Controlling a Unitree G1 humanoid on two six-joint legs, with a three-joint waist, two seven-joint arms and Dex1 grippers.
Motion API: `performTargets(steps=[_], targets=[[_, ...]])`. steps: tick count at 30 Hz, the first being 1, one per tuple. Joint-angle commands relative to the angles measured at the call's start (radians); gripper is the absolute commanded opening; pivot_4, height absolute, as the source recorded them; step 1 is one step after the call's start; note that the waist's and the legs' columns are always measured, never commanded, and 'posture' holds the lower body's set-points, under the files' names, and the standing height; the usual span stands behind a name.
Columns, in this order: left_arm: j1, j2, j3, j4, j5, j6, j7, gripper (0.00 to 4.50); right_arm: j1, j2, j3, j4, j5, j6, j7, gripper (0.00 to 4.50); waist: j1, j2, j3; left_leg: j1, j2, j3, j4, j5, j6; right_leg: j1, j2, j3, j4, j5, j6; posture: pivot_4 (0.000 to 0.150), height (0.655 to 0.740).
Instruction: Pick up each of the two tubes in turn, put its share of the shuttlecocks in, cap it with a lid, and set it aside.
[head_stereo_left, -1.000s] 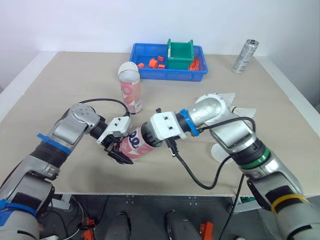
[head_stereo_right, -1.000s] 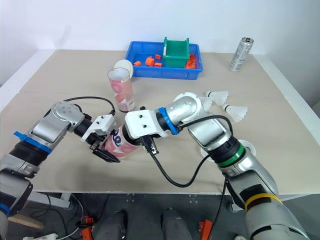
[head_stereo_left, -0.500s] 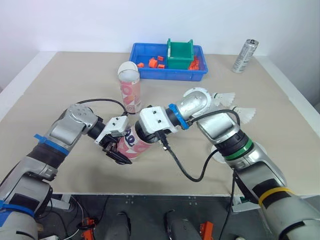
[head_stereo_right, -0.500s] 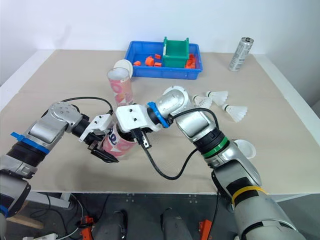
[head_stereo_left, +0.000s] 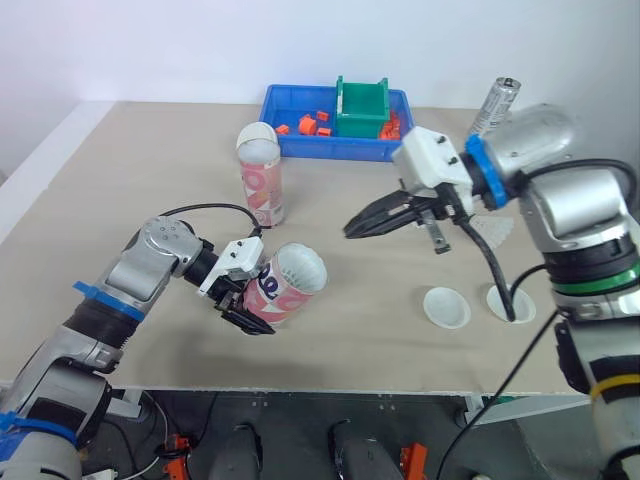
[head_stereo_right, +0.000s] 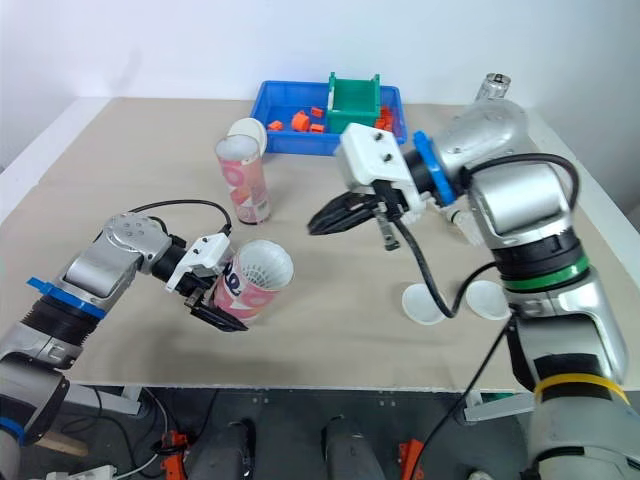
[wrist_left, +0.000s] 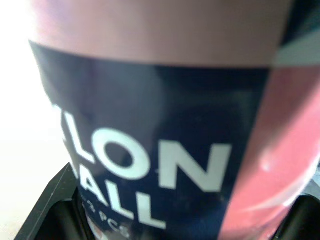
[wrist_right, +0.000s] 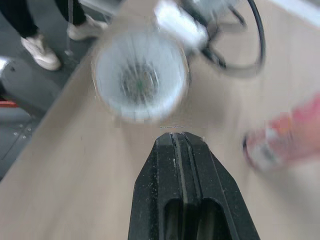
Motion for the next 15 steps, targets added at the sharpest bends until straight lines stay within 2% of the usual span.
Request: performTargets(steps=[1, 6, 10, 13, 15], targets=[[0.013, -0.011, 0.052, -0.053, -0.025, 0.007, 0.016, 3.57, 0.053, -0.074, -0.070, -0.037, 0.008, 0.007, 0.004, 0.03, 0.001, 0.000, 0.000, 0.000, 0.000, 0.000, 0.000, 0.000, 0.000, 0.000, 0.000, 0.000, 0.000, 0.000, 0.000, 0.150, 0.7367], [0.048, -0.099, 0.104, -0.060, -0.062, -0.033, 0.081, 3.57, 0.198, -0.159, -0.088, -0.022, -0.080, -0.038, -0.078, 0.03, 0.000, 0.000, 0.000, 0.000, 0.000, 0.000, 0.000, 0.000, 0.000, 0.000, 0.000, 0.000, 0.000, 0.000, 0.000, 0.150, 0.7367], [0.093, -0.187, 0.124, -0.044, -0.065, -0.089, 0.136, 3.57, 0.293, -0.213, -0.086, -0.006, -0.122, -0.096, -0.071, 1.23, 0.002, 0.001, 0.000, 0.000, -0.001, 0.001, 0.001, 0.000, 0.000, 0.001, -0.001, 0.000, -0.001, 0.001, 0.001, 0.150, 0.7367], [0.131, -0.261, 0.118, -0.018, -0.055, -0.132, 0.181, 3.57, 0.312, -0.214, -0.071, 0.054, -0.169, -0.130, -0.089, 2.72, -0.004, 0.002, 0.001, 0.001, -0.001, 0.002, 0.001, 0.000, 0.000, 0.001, -0.001, 0.001, -0.001, 0.001, 0.001, 0.150, 0.7367], [0.144, -0.313, 0.108, 0.029, -0.039, -0.145, 0.219, 3.57, 0.301, -0.205, -0.049, 0.128, -0.208, -0.140, -0.095, 3.52, -0.003, 0.002, 0.001, 0.003, -0.001, 0.002, 0.001, 0.000, 0.000, 0.002, -0.001, 0.001, -0.001, 0.002, 0.001, 0.150, 0.7367]])
